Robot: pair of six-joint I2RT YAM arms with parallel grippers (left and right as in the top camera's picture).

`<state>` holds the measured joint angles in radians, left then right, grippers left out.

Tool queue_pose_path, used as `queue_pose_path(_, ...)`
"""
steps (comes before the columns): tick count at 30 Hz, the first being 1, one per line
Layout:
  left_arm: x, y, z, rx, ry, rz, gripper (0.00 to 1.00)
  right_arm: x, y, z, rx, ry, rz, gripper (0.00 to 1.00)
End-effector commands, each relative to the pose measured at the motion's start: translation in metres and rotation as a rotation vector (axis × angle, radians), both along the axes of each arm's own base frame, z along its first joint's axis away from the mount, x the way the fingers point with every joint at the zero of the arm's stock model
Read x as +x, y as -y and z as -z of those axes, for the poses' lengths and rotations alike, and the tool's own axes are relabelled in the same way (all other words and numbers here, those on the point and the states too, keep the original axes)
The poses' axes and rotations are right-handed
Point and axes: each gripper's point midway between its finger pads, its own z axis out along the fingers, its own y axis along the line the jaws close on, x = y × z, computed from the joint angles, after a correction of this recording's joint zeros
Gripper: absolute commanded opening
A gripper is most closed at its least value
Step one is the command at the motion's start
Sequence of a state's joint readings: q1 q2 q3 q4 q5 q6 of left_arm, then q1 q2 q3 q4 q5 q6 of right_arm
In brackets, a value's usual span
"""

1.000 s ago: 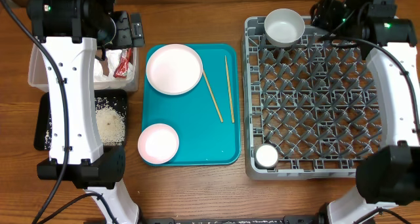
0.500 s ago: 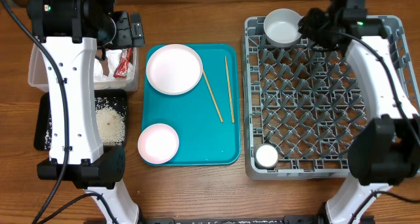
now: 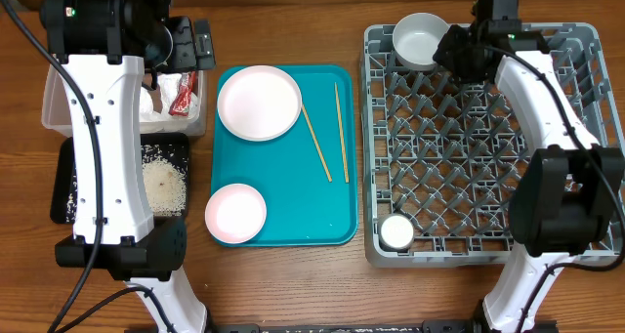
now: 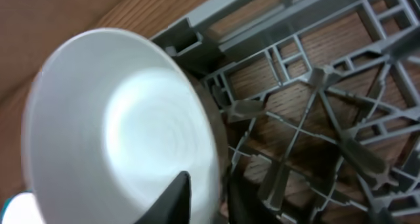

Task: Sort waste into correct bins and load items into the dishwasher
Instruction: 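Open the right gripper and withdraw it toward the teal tray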

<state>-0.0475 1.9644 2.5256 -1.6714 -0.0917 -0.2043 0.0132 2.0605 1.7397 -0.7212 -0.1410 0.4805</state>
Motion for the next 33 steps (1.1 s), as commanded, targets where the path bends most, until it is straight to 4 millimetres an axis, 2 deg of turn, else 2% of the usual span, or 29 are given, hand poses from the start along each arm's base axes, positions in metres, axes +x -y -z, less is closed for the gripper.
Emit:
queue_pose_path(1,-0.003,-0.003,-0.014,0.005,0.046,-0.017,1.0,0.001,0.002,0.005,-0.006,-0.004,0.009,0.17)
queue_pose_path(4,-0.003,-0.003,-0.014,0.005,0.046,-0.017,1.0,-0.001,0.002,0.0,-0.006,-0.001,0.009,0.04)
queue_pose_path(7,-0.003,-0.003,-0.014,0.005,0.046,-0.017,1.0,-0.005,0.003,-0.012,-0.01,0.008,0.012,0.04)
queue_pose_path(10,-0.003,-0.003,-0.014,0.005,0.046,-0.017,1.0,-0.012,0.014,-0.035,-0.057,0.037,0.047,0.04)
queue_pose_path(14,-0.003,-0.003,-0.014,0.005,0.046,-0.017,1.0,-0.03,0.036,-0.082,-0.183,0.096,0.177,0.04)
queue_pose_path(19,-0.003,-0.003,-0.014,0.005,0.046,-0.017,1.0,-0.062,0.051,-0.149,-0.511,0.207,0.323,0.04)
queue_pose_path(22,-0.003,-0.003,-0.014,0.005,0.046,-0.017,1.0,-0.079,0.04,-0.181,-0.81,0.265,0.375,0.04)
queue_pose_path(24,-0.003,-0.003,-0.014,0.005,0.046,-0.017,1.0,-0.085,0.025,-0.195,-1.005,0.298,0.4,0.04)
queue_pose_path(26,-0.003,-0.003,-0.014,0.005,0.046,-0.017,1.0,-0.084,0.006,-0.199,-1.167,0.307,0.394,0.04)
queue_pose_path(28,-0.003,-0.003,-0.014,0.005,0.046,-0.017,1.0,-0.078,-0.007,-0.191,-1.272,0.289,0.369,0.04)
queue_pose_path(33,-0.003,-0.003,-0.014,0.005,0.046,-0.017,1.0,-0.059,-0.021,-0.138,-1.418,0.171,0.245,0.04)
